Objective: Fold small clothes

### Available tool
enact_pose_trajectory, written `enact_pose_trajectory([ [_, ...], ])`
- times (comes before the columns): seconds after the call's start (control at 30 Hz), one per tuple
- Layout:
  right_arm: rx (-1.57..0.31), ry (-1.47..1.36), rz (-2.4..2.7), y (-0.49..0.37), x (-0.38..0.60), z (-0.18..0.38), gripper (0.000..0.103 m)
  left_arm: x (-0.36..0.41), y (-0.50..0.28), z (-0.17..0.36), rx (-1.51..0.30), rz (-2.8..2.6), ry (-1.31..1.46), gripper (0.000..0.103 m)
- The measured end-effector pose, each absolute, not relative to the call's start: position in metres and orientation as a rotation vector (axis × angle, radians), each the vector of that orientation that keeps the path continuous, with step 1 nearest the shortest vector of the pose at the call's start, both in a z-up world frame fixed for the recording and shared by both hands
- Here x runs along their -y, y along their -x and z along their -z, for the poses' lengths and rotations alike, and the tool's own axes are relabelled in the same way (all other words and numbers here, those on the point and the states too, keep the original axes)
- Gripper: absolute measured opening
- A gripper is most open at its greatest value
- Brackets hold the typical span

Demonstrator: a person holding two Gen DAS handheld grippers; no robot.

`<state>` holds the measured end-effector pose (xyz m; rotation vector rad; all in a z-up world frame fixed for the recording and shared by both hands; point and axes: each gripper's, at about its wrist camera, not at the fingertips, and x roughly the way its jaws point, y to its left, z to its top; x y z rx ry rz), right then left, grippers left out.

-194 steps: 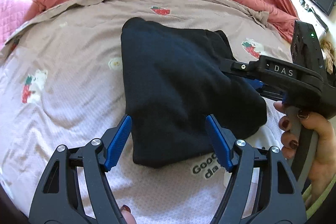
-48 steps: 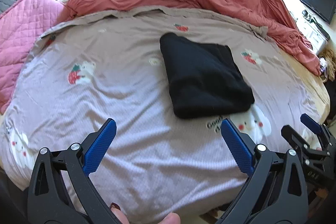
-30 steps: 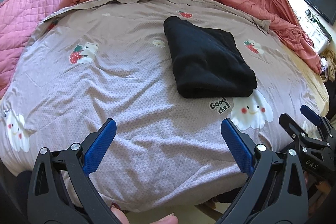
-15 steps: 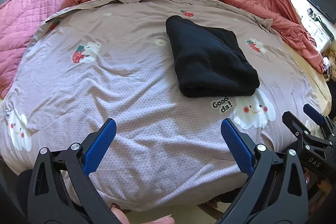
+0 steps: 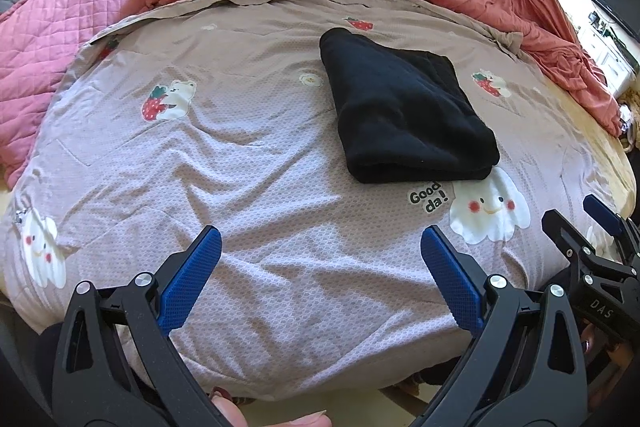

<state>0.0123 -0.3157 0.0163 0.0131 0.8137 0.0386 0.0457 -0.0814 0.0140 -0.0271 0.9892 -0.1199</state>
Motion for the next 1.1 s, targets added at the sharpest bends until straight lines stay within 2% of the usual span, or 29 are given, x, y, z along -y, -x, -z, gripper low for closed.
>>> enact_pose_trajectory([
  [1.1,-0.811,-0.009,-0.025,-0.0129,0.3201,-0.0146,0.098,0.0747,-0.0471,-0.0117,-0.990,0.116,0.025,0.093],
])
